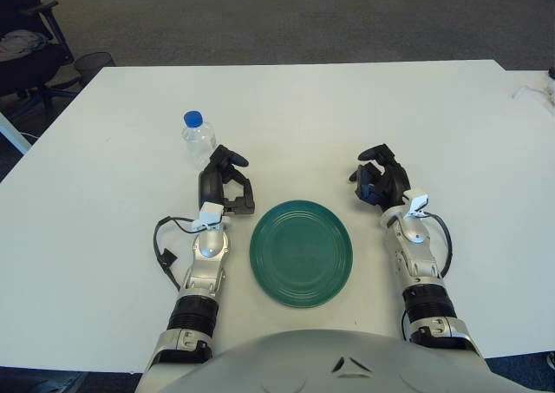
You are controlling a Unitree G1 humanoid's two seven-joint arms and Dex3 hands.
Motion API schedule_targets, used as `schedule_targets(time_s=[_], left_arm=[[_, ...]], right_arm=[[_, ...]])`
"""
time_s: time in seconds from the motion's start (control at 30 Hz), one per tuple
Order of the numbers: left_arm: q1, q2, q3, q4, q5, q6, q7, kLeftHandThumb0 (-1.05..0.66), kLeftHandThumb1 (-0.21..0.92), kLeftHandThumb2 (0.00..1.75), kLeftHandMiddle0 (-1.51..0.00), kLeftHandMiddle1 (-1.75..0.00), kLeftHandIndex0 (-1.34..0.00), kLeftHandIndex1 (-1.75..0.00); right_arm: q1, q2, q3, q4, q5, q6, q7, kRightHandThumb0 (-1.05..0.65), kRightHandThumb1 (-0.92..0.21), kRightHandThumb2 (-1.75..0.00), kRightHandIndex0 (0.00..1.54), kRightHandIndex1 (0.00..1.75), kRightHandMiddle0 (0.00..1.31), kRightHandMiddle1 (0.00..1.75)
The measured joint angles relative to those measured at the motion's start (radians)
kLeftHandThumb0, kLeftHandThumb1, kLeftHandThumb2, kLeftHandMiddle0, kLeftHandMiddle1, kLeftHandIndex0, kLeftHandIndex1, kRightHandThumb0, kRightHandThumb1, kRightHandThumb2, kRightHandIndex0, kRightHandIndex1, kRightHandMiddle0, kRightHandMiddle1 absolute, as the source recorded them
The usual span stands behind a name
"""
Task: Put the bottle into the plate.
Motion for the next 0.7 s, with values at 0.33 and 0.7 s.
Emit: schedule_targets(time_s=[0.33, 0.7], left_arm=[[0.069, -0.011, -0.011, -0.067, 0.019, -0.021, 0.01, 0.0, -0.09, 1.75, -0.94, -1.65, -0.7, -1.75], [0.121, -0.056, 0.011, -0.121, 0.04, -0.031, 0.091, 0.0, -0.08, 1.75, -0.92, -1.68, -0.69, -1.75]], right_arm=[[0.0, 0.0, 0.001, -0.002, 0.0, 0.003, 0.0, 0.0, -0.49, -1.07, 0.57, 1.62, 0.27, 1.7], [0.0, -0.001, 0.001, 0.0, 0.0, 0.003, 0.002, 0.0, -0.5, -1.07, 0.56, 1.63, 0.27, 1.7]])
